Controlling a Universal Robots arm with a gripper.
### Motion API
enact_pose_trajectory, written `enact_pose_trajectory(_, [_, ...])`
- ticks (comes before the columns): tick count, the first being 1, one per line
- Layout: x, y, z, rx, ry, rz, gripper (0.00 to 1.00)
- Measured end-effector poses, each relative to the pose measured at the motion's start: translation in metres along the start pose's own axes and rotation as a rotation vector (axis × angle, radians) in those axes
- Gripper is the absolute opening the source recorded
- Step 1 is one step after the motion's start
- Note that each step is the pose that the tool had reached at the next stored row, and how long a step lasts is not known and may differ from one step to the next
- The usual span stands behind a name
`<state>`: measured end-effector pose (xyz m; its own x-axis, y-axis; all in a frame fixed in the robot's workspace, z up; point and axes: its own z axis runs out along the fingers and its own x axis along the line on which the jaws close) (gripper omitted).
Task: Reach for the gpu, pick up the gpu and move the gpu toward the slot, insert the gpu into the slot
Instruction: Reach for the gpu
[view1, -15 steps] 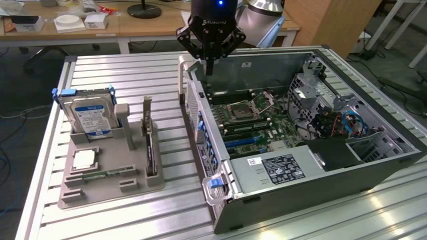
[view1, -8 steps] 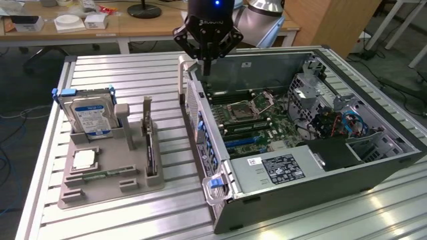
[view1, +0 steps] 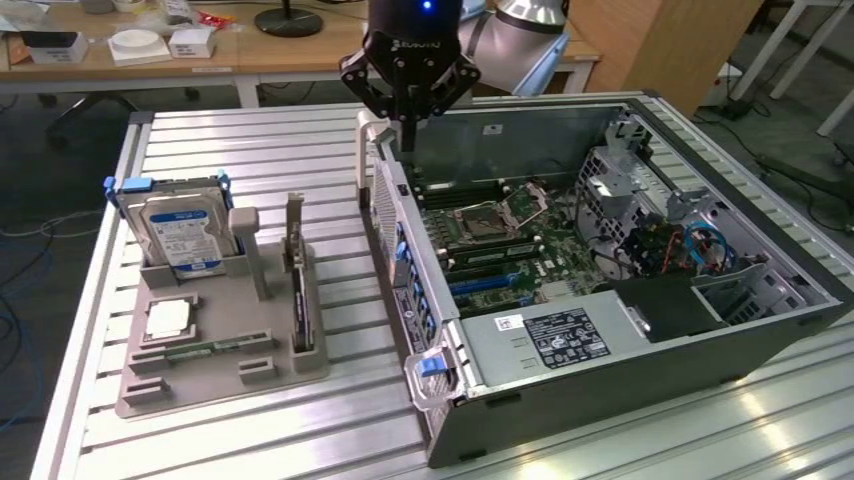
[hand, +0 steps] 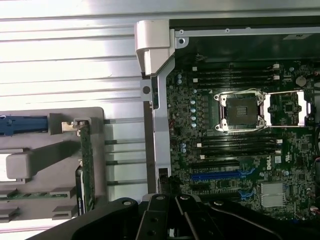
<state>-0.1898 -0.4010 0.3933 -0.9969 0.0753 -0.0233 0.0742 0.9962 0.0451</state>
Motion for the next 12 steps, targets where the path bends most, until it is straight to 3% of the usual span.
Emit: enact_pose_trajectory(12, [0.0087,-0.0009,-0.0003,0.0001,0.0,0.0,0.1])
